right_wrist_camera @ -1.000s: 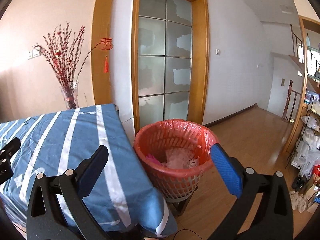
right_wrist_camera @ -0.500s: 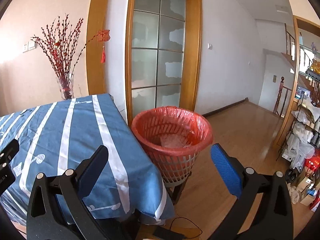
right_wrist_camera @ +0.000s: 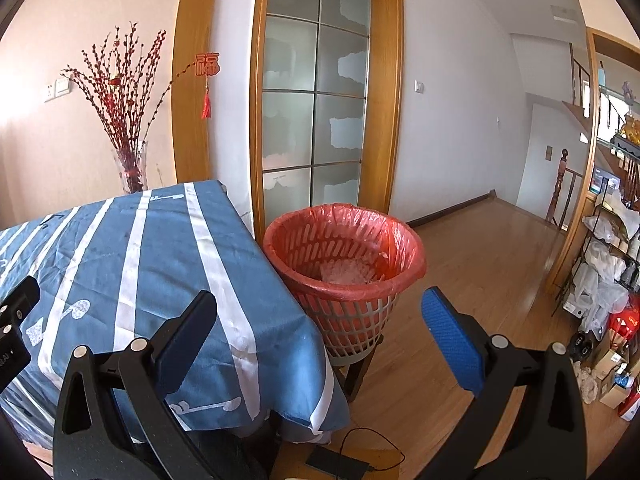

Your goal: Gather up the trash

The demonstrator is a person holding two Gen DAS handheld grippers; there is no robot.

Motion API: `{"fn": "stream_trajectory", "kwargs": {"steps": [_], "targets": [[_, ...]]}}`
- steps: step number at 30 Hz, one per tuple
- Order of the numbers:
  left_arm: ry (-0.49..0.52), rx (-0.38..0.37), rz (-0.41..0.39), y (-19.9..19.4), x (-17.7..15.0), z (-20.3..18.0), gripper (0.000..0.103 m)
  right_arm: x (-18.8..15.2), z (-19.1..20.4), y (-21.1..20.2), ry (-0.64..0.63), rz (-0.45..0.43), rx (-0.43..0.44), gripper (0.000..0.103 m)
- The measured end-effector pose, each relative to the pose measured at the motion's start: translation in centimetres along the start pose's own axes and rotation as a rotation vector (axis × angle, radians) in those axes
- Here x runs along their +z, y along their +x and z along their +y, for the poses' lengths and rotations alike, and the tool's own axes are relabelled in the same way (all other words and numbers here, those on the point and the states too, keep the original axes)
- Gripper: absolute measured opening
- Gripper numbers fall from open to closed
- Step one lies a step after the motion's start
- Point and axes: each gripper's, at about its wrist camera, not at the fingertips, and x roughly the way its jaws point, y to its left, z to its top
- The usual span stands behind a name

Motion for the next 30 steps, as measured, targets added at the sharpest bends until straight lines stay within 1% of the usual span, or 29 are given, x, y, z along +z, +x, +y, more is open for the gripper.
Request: {"fn": "stream_trajectory", "kwargs": {"steps": [30], "targets": [[-0.005,0.005,0.003,0.04,-0.09,-0.07,0.099,-0.03,0.13,0.17,0.002,0.013,0.009,0.101]]}}
